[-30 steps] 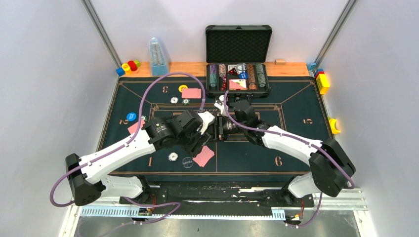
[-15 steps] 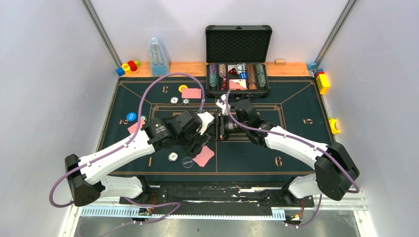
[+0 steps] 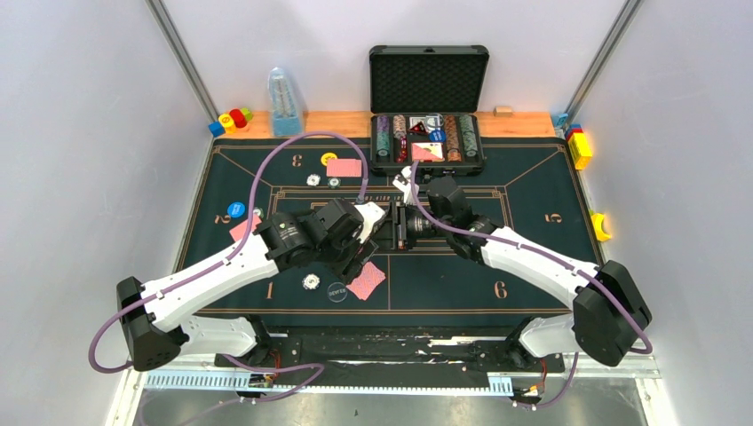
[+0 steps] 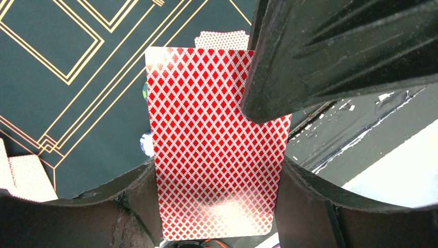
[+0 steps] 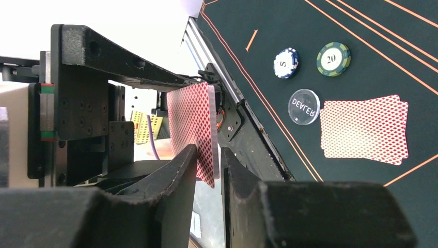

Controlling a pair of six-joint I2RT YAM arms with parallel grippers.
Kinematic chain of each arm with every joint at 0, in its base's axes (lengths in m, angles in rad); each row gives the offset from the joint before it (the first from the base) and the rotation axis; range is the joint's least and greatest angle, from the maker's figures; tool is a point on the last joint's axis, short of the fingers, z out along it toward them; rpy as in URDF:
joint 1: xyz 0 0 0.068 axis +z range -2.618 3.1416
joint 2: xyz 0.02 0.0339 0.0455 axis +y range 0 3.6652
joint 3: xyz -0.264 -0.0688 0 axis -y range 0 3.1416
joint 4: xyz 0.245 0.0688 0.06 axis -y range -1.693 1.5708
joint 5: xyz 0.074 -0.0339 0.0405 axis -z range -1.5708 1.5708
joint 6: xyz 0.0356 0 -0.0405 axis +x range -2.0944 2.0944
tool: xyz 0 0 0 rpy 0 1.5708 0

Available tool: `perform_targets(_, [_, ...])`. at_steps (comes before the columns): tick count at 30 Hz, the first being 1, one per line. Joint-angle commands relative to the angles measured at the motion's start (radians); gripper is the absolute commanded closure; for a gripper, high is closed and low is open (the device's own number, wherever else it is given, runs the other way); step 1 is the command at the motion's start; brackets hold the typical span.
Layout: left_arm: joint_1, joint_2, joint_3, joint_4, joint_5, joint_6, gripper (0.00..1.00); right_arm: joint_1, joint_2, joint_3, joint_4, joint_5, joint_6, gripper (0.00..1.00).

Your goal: Distribute texas hold em gaming equipment

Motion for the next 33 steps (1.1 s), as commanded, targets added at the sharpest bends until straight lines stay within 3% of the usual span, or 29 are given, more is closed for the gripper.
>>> perform_targets(1, [0.001, -0.031, -0.002, 0.035, 0.007, 0.013, 1.0, -0.009, -0.029, 0.042, -0.006, 0.022, -0.02, 0.77])
perform_targets(15, [0.001, -0.035, -0.004, 0.032, 0.003, 0.01, 1.0, -0.04, -0.079, 0.036, -0.044, 0.062, -0.046, 0.86])
perform_targets(21, [0.001, -0.039, -0.003, 0.027, -0.008, 0.003, 1.0, -0.051, -0.107, 0.031, -0.053, 0.073, -0.054, 1.0])
perform_targets(33, [0.001, -0.035, -0.001, 0.014, -0.019, -0.015, 1.0, -0.141, -0.215, 0.033, -0.054, -0.039, -0.097, 1.0])
